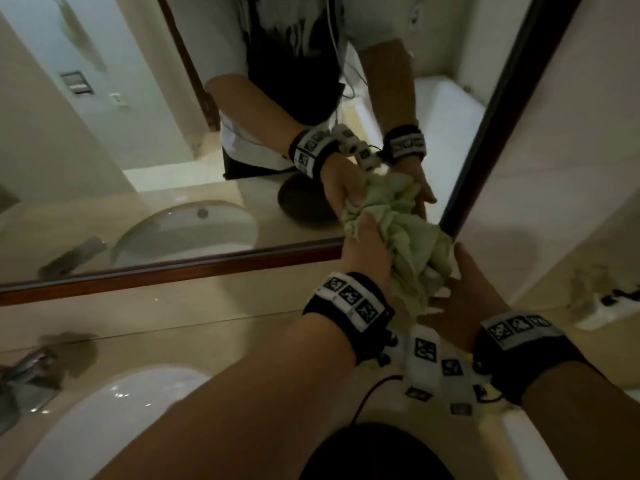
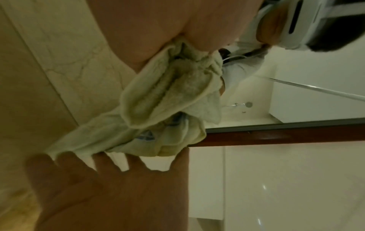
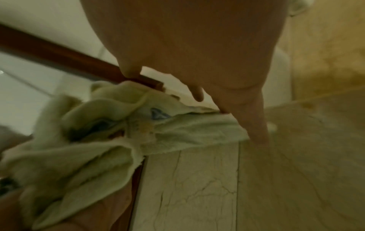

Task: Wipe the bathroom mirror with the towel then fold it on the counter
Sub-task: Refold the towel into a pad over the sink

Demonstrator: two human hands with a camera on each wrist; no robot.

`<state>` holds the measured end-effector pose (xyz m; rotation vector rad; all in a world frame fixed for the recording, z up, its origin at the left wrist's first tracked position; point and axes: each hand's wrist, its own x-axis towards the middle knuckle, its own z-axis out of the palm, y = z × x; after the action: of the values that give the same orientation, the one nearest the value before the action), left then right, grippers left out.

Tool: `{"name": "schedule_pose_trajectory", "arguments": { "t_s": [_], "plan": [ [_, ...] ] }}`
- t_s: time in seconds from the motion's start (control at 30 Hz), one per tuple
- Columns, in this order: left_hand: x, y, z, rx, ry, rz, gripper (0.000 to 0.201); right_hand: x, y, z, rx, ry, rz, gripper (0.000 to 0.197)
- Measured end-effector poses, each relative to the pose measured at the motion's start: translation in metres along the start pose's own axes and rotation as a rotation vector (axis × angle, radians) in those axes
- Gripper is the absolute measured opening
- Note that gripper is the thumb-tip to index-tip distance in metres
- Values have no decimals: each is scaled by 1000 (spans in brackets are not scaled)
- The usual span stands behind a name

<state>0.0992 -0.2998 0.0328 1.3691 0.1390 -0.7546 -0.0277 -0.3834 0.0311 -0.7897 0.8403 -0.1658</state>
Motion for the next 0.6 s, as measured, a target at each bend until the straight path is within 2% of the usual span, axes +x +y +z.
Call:
{"name": "schedule_pose_trajectory", "arguments": {
  "t_s": [0.03, 0.1, 0.23, 0.27, 0.33, 0.37, 0.4, 0.5, 0.6],
  "plan": [
    [0, -3, 3, -37, 27, -23, 99, 1, 1, -5, 68, -58, -6, 46],
    [-11, -2, 7, -81, 51, -42, 85, 0, -1, -5, 193, -116, -17, 54],
    [-16, -3, 7, -208, 27, -47, 69, 5, -11, 1, 184, -40, -129, 40],
    [-18, -2, 6, -211, -7, -52, 73, 6, -13, 2, 163, -20, -152, 43],
    [-20, -2, 7, -185, -46, -63, 101, 5, -16, 2, 100, 1, -209, 43],
    [-19, -2, 7, -126, -37, -84, 114, 2, -18, 2, 67, 7, -242, 42],
    [-23, 2, 7, -40, -23, -88, 118, 1, -21, 3, 21, 22, -282, 41],
    [-25, 8, 1, 213, -51, -55, 100, -4, -34, 6, -167, -15, -443, 29],
    [-26, 15, 3, 192, -147, -43, 63, -1, -40, 13, -286, -1, -549, 26]
  ]
}}
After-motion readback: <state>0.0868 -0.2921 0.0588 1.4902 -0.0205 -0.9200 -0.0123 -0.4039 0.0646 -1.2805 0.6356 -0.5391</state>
